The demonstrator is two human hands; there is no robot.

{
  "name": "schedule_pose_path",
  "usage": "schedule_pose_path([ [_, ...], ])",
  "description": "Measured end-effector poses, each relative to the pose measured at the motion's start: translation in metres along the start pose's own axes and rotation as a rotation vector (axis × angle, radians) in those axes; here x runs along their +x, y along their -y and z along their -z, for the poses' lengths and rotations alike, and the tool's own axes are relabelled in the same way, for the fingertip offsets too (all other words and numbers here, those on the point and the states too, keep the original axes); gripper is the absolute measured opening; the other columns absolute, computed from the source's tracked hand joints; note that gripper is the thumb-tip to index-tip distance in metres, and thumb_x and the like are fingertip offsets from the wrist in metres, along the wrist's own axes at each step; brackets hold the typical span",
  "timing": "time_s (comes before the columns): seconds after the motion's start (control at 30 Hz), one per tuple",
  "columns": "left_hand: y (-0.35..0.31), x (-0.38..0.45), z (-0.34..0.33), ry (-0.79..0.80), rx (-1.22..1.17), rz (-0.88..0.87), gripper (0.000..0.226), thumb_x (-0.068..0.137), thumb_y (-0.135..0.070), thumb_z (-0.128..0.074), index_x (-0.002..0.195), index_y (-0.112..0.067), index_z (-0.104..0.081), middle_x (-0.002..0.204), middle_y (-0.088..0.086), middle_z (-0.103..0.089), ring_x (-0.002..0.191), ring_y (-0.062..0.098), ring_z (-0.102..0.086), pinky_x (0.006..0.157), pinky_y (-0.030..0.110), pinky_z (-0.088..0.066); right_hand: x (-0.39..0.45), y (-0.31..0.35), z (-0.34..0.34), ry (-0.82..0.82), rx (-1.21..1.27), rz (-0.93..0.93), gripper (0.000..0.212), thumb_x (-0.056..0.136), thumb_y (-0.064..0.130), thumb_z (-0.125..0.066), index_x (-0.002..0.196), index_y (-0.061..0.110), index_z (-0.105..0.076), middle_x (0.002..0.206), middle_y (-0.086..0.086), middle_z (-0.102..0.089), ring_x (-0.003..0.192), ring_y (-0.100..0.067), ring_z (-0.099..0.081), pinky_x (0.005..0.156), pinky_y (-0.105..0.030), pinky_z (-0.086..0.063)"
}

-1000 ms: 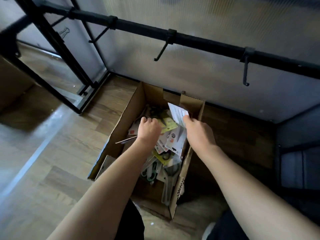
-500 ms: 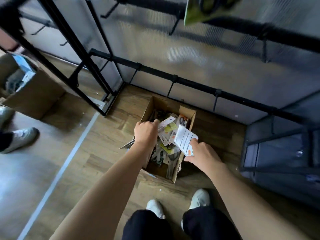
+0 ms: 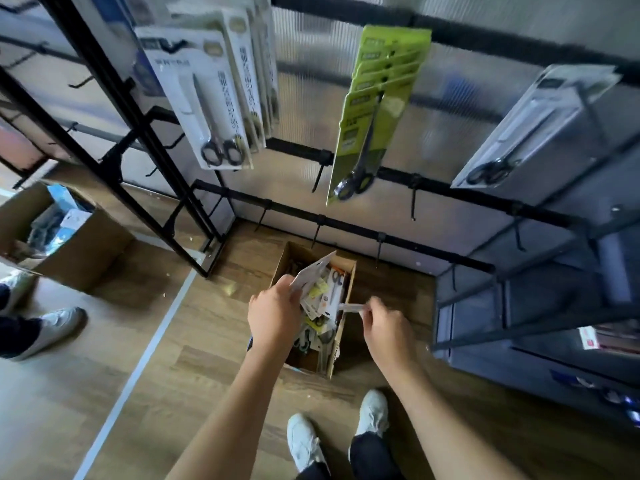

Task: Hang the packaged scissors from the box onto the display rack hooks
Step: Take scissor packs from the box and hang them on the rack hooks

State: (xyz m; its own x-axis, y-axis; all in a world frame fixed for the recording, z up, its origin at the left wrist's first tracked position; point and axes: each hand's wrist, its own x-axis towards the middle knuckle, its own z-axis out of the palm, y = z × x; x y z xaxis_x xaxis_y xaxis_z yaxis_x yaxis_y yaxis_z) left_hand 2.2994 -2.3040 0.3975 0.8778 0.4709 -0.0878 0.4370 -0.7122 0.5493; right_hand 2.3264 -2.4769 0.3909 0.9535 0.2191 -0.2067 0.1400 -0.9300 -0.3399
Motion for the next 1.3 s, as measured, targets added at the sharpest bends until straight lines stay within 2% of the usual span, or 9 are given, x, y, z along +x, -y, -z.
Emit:
schedule_pose_path([
  [0.1, -0.025, -0.019, 0.025, -0.104, -0.071, -0.042, 0.008, 0.086, -0.008, -0.061, 0.087, -0.013, -0.068, 0.07, 0.007, -0.068, 0.063, 0.031, -0.063, 0.064, 0.042, -0.052, -0.016, 0.006, 0.033, -0.114, 0.051, -0.071, 0.017, 0.094, 0.032, -0.054, 0.104, 0.021, -0.062, 0.085, -0.001, -0.072, 0.073, -0.014, -0.067, 0.052, -0.027, -0.052],
  [0.23, -0.059, -0.034, 0.051, -0.198, -0.189, -0.126, 0.014, 0.08, 0.0, -0.064, 0.076, -0.013, -0.068, 0.063, 0.002, -0.065, 0.059, 0.028, -0.059, 0.058, 0.038, -0.049, -0.028, 0.014, 0.081, -0.205, 0.052, -0.167, 0.022, 0.094, 0.036, -0.054, 0.108, 0.025, -0.065, 0.092, 0.003, -0.07, 0.072, -0.01, -0.053, 0.044, -0.016, -0.022],
  [0.47, -0.108, -0.054, 0.08, -0.251, -0.316, -0.23, 0.009, 0.086, -0.003, -0.061, 0.087, -0.007, -0.068, 0.075, 0.005, -0.068, 0.071, 0.025, -0.058, 0.062, 0.034, -0.046, -0.047, 0.013, 0.154, -0.457, 0.055, -0.162, 0.023, 0.091, 0.036, -0.059, 0.104, 0.023, -0.072, 0.087, -0.001, -0.073, 0.08, -0.022, -0.065, 0.061, -0.024, -0.036],
  [0.7, -0.15, -0.065, 0.09, -0.172, -0.402, -0.265, 0.016, 0.091, -0.012, -0.055, 0.077, -0.006, -0.061, 0.068, 0.006, -0.063, 0.064, 0.026, -0.056, 0.055, 0.031, -0.039, -0.058, 0.001, 0.19, -0.515, 0.108, -0.231, 0.031, 0.088, 0.038, -0.062, 0.116, 0.027, -0.067, 0.107, -0.01, -0.065, 0.102, -0.032, -0.048, 0.076, -0.033, -0.032],
  [0.83, -0.17, -0.066, 0.092, -0.165, -0.444, -0.3, 0.012, 0.091, -0.011, -0.056, 0.084, -0.004, -0.063, 0.07, 0.007, -0.065, 0.066, 0.029, -0.057, 0.059, 0.034, -0.044, -0.054, -0.011, 0.206, -0.516, 0.185, -0.27, 0.034, 0.086, 0.035, -0.066, 0.117, 0.022, -0.066, 0.118, -0.013, -0.044, 0.11, -0.03, -0.037, 0.076, -0.027, -0.022],
  [0.9, -0.178, -0.061, 0.092, -0.153, -0.454, -0.279, 0.016, 0.091, -0.015, -0.056, 0.082, -0.002, -0.06, 0.067, 0.007, -0.063, 0.065, 0.029, -0.055, 0.06, 0.032, -0.043, -0.046, -0.021, 0.214, -0.562, 0.323, -0.226, 0.029, 0.083, 0.025, -0.071, 0.109, 0.013, -0.071, 0.117, -0.014, -0.045, 0.111, -0.03, -0.04, 0.077, -0.024, -0.026],
  [0.97, -0.188, -0.056, 0.094, -0.147, -0.474, -0.259, 0.02, 0.091, -0.016, -0.057, 0.074, -0.005, -0.056, 0.058, 0.001, -0.056, 0.056, 0.021, -0.048, 0.053, 0.022, -0.037, -0.039, -0.029, 0.225, -0.553, 0.412, -0.145, 0.02, 0.083, 0.018, -0.069, 0.099, 0.008, -0.072, 0.103, -0.012, -0.056, 0.098, -0.025, -0.051, 0.075, -0.026, -0.037],
  [1.1, -0.207, -0.045, 0.098, -0.159, -0.517, -0.218, 0.016, 0.09, -0.015, -0.059, 0.075, -0.009, -0.057, 0.065, -0.001, -0.057, 0.061, 0.017, -0.048, 0.056, 0.028, -0.036, -0.033, -0.043, 0.251, -0.487, 0.443, -0.067, 0.011, 0.088, 0.017, -0.06, 0.079, 0.012, -0.062, 0.069, -0.003, -0.058, 0.066, -0.021, -0.055, 0.049, -0.021, -0.031],
  [1.3, -0.226, -0.033, 0.099, -0.131, -0.587, -0.182, 0.009, 0.091, -0.012, -0.057, 0.083, -0.009, -0.061, 0.075, 0.0, -0.063, 0.068, 0.016, -0.054, 0.06, 0.026, -0.041, -0.016, -0.06, 0.274, -0.5, 0.419, -0.034, 0.012, 0.092, 0.019, -0.057, 0.081, 0.013, -0.059, 0.072, 0.005, -0.052, 0.056, -0.005, -0.049, 0.042, -0.013, -0.035],
])
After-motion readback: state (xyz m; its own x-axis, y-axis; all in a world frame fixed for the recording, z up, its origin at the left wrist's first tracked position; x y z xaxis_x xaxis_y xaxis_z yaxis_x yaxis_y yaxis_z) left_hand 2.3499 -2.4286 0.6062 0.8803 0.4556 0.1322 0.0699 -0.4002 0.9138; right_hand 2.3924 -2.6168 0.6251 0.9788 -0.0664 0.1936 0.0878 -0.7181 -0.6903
